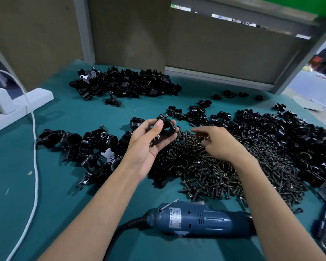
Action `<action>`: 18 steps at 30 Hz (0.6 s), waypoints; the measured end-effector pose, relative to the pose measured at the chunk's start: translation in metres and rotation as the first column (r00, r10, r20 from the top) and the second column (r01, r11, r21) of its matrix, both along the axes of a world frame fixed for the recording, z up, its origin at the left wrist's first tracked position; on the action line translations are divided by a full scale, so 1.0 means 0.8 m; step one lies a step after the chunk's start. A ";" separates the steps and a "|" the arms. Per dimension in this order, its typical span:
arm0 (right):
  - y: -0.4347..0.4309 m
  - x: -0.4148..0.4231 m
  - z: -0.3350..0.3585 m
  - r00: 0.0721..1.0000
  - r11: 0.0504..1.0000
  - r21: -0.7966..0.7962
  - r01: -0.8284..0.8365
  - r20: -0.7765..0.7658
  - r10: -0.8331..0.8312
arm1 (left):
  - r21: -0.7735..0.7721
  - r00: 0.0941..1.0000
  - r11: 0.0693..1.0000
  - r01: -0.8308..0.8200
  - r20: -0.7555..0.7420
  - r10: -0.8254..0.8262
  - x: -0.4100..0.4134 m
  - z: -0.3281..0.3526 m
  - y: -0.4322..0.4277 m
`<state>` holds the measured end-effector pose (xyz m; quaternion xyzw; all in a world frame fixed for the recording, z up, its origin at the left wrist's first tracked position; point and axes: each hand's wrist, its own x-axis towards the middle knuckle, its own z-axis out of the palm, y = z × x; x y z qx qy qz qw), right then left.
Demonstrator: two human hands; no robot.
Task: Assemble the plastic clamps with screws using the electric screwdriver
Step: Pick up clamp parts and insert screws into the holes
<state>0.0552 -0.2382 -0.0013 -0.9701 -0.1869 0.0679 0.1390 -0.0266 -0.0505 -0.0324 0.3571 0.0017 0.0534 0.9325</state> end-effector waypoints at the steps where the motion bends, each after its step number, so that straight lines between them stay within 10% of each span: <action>1: -0.001 0.001 -0.001 0.999 0.998 -0.065 -0.021 -0.044 0.018 | -0.001 1.000 1.000 0.001 0.001 -0.001 0.000 0.000 0.000; 12: -0.005 -0.007 -0.008 0.995 0.991 -0.096 -0.094 0.031 0.097 | 0.017 1.000 1.000 -0.001 0.003 0.000 0.000 -0.001 -0.001; 18: -0.010 -0.017 0.000 0.997 0.917 0.391 -0.082 0.045 0.070 | 0.023 1.000 1.000 -0.005 0.002 0.005 0.000 -0.001 -0.001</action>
